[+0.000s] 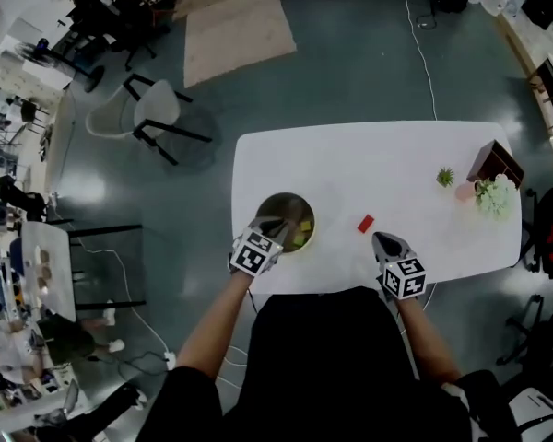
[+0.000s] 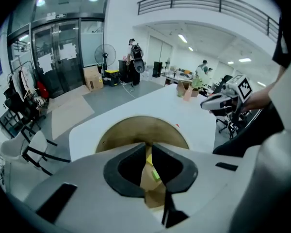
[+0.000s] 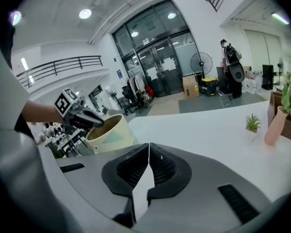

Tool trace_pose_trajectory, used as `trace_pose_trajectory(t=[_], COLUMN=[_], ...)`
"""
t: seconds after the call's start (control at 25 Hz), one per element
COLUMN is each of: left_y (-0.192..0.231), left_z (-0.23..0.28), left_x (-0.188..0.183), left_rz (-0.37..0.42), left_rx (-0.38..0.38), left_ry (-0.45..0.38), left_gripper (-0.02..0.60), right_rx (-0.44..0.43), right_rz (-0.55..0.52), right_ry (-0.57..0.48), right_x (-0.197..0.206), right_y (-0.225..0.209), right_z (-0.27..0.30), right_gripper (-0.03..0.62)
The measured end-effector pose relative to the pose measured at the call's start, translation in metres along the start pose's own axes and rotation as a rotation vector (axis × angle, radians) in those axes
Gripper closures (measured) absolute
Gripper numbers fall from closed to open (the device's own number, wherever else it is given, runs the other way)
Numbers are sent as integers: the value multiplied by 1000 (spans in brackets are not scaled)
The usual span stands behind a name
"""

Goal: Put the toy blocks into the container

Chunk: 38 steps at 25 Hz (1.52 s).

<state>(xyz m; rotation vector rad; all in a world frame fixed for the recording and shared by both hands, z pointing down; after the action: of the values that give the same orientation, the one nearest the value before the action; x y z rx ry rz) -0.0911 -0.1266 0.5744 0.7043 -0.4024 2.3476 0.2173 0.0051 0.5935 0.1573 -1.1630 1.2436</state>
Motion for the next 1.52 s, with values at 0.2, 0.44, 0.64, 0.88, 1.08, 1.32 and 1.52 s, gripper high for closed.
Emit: trace_pose_trajectory(t=[0.2, 0.44, 0.64, 0.88, 1.08, 1.32, 1.52], left_y=[10, 14, 13, 13, 0, -4, -12], left_z=[-25, -53, -75, -88, -90, -94, -93], left_x=[19, 35, 42, 56, 66, 74, 66], left_rz=[-82, -172, -235, -350, -360, -363, -295], left_rx=[-5, -15, -36, -22, -25, -52, -89], left_ry=[-112, -249, -363, -408, -426, -413, -417], left_gripper=[569, 572, 572, 572, 572, 572, 572], right_rx=[73, 176, 224, 294, 360, 400, 429], right_rz=[-11, -2, 48, 124, 139, 104, 117], right_ry=[21, 42, 56, 101, 121, 175, 192], right_x=[2, 12, 17, 23, 44, 60, 62], right_y=[17, 32, 24, 3, -14, -43, -65], right_z=[6, 23, 42, 65, 76, 91, 104], right_gripper=[592, 592, 592, 498, 453, 406, 367])
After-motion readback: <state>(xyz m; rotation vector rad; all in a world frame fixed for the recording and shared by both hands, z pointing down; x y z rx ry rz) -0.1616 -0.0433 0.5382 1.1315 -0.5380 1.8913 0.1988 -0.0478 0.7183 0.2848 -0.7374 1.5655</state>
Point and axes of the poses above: the fingertips, and each gripper's own axes: z forward along the fingers, y to its left, x out of its underside, the point moved 9 cm from there along -z, backward along the fingers, and after that the axes turned 15 degrees about -x, right-handed, at the moved point
